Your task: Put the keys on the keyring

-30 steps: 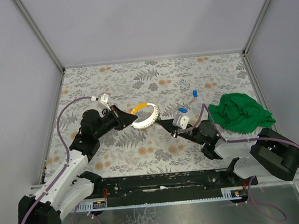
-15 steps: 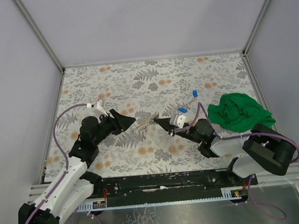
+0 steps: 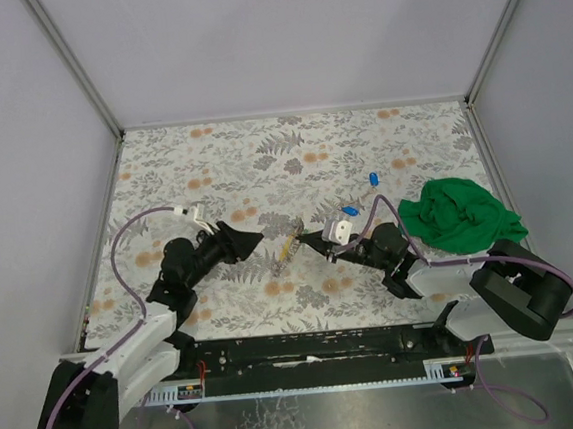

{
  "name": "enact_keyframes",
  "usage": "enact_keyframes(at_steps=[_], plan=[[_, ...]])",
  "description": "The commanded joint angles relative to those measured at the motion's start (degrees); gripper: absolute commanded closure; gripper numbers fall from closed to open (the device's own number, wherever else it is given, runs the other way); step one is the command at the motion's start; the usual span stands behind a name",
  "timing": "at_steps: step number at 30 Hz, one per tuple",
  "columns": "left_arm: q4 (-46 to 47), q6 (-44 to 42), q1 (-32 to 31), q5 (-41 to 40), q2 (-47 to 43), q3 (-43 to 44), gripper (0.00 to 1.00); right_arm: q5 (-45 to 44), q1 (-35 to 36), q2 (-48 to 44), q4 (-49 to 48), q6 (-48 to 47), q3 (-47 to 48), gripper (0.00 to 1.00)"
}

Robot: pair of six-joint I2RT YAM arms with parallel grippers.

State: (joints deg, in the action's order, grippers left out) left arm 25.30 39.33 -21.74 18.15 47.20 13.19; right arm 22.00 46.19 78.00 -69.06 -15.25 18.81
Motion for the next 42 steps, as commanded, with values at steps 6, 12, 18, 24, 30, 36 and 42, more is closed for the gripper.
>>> enact_keyframes(at_steps=[6, 12, 18, 24, 30, 36, 42], plan=[[27.9, -12.3, -4.4, 9.7, 15.5, -2.0, 0.56, 4.3, -0.5, 6.1, -10.5, 1.8, -0.2, 1.0], [32.4, -15.0, -7.7, 9.2, 21.4, -2.6, 0.6, 5.3, -0.5, 12.7, -17.7, 3.2, -1.4, 1.0], [35.1, -15.5, -8.8, 9.5, 28.2, -2.5, 0.63, 5.1, -0.5, 19.1, -26.7, 5.3, -3.4, 1.0], [33.7, -17.5, -9.4, 10.6, 27.9, -2.4, 0.63, 5.0, -0.5, 20.7, -27.7, 5.2, -4.2, 1.0], [30.7, -19.9, -10.1, 11.0, 27.9, -1.4, 0.64, 5.8, -0.6, 20.8, -27.7, 5.5, -4.7, 1.0], [29.2, -21.6, -11.7, 11.9, 29.9, 0.4, 0.65, 8.3, -2.0, 20.3, -27.7, 7.4, -4.6, 1.0], [28.4, -22.8, -12.8, 12.5, 30.8, 1.4, 0.67, 9.8, -2.4, 20.6, -27.7, 8.3, -4.4, 1.0]])
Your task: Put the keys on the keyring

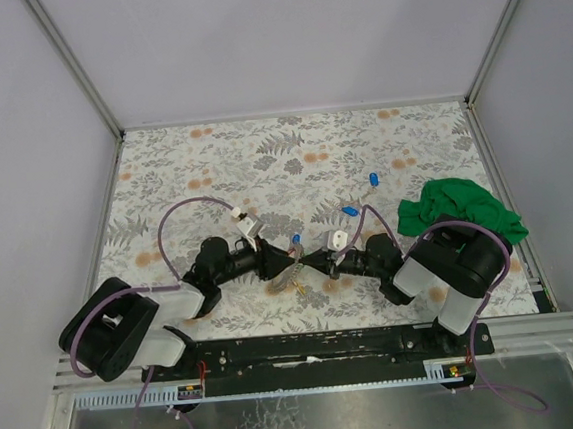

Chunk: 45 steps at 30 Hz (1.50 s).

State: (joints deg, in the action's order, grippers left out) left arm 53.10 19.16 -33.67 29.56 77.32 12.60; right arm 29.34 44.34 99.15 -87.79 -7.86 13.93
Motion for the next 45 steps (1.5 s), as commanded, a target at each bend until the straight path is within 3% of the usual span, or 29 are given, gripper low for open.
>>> enact_keyframes(at_steps=[1, 25, 45], plan=[[0.3, -3.0, -1.0, 1.2, 0.9, 2.5, 0.68, 2.7, -0.6, -0.5, -9.0, 1.1, 0.5, 1.0], [-4.9, -7.2, -3.3, 7.5, 4.0, 7.2, 0.9, 10.5, -3.6, -0.9, -8.2, 5.6, 1.7, 1.0], [-8.0, -8.7, -5.0, 13.0, 5.7, 9.7, 0.87, 20.3, -7.3, -3.6, 3.3, 4.7, 5.1, 0.99]])
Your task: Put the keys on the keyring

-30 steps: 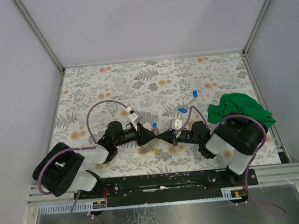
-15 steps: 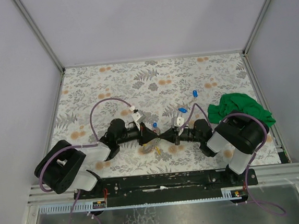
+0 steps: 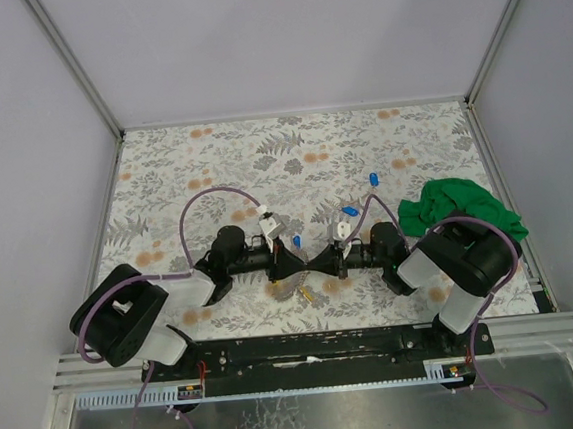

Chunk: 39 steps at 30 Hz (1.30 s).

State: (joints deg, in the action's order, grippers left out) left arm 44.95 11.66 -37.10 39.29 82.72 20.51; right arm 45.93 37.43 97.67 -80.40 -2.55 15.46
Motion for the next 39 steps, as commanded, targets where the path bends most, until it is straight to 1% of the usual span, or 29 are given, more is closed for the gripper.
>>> enact_keyframes(at_steps=[1, 5, 8, 11, 14, 17, 21, 23, 27, 29, 32, 35, 39], plan=[[0.1, -1.3, -1.6, 3.4, 0.3, 1.9, 0.87, 4.1, -0.7, -2.1, -3.7, -0.6, 3.7, 0.99], [-0.7, -1.7, -1.9, 4.0, 0.8, 2.4, 0.92, 5.3, -1.6, -2.1, -2.2, -0.8, 4.4, 0.99], [-1.7, -2.3, -2.2, 3.6, 0.5, 2.6, 1.0, 6.0, -1.6, -2.9, -1.0, -1.2, 5.0, 0.98], [-3.4, -3.0, -2.4, 1.9, -0.7, 2.6, 1.0, 6.1, -1.6, -3.8, 0.8, -2.3, 5.1, 0.95], [-6.9, -4.2, -2.8, -0.5, -1.7, 3.6, 1.0, 4.9, -1.7, -4.8, 2.8, -4.4, 4.6, 0.81], [-13.2, -6.2, -3.7, -3.1, -2.1, 5.8, 1.0, 3.5, -1.7, -7.3, 8.1, -7.8, 4.5, 0.71], [-19.6, -8.1, -4.9, -6.4, -2.6, 8.4, 1.0, 1.6, -1.7, -12.1, 21.3, -15.5, 6.2, 0.65], [-22.7, -9.1, -5.4, -8.2, -3.1, 9.6, 1.0, 0.4, -1.7, -14.7, 27.2, -19.7, 6.8, 0.63], [-26.0, -9.7, -6.0, -9.3, -4.6, 10.9, 1.0, -2.7, -1.7, -19.6, 35.9, -25.8, 7.7, 0.63], [-27.2, -10.3, -6.1, -10.6, -4.9, 11.3, 1.0, -2.9, -1.7, -21.7, 43.0, -28.5, 9.3, 0.63], [-28.6, -11.2, -6.2, -11.4, -4.7, 12.2, 1.0, -2.8, -1.6, -23.6, 51.0, -31.4, 11.8, 0.63], [-28.8, -12.1, -6.1, -10.5, -4.5, 12.4, 1.0, -1.5, -1.7, -23.9, 54.3, -33.0, 13.3, 0.64], [-28.7, -13.1, -6.2, -8.8, -4.4, 12.5, 1.0, 0.2, -1.7, -22.6, 54.8, -33.7, 13.9, 0.65]])
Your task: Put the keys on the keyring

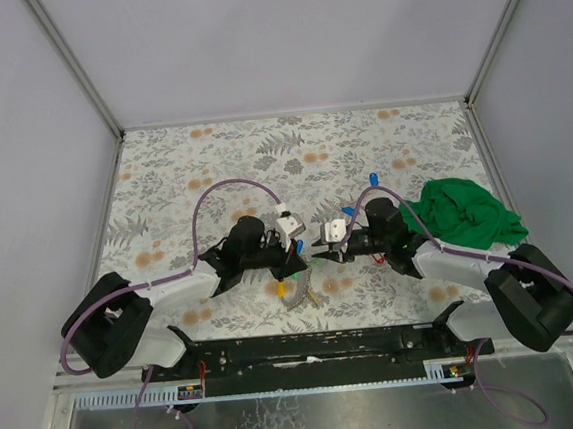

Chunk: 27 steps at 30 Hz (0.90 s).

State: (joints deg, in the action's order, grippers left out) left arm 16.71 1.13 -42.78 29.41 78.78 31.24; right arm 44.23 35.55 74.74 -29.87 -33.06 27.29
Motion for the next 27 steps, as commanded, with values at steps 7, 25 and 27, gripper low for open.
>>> enact_keyframes(at_steps=[7, 25, 27], plan=[[0.3, -4.1, -0.6, 3.2, -1.0, 1.6, 1.0, 6.1, 0.2, 3.7, 3.7, -3.3, 3.2, 0.65], [1.5, -4.4, -0.9, 3.1, -1.5, 1.2, 1.0, 11.9, 0.2, 9.3, 0.8, -1.5, 4.3, 0.71], [1.6, -4.3, -0.9, 3.1, -1.5, 1.1, 1.0, 11.9, 0.2, 9.5, 0.6, -1.5, 4.2, 0.72]])
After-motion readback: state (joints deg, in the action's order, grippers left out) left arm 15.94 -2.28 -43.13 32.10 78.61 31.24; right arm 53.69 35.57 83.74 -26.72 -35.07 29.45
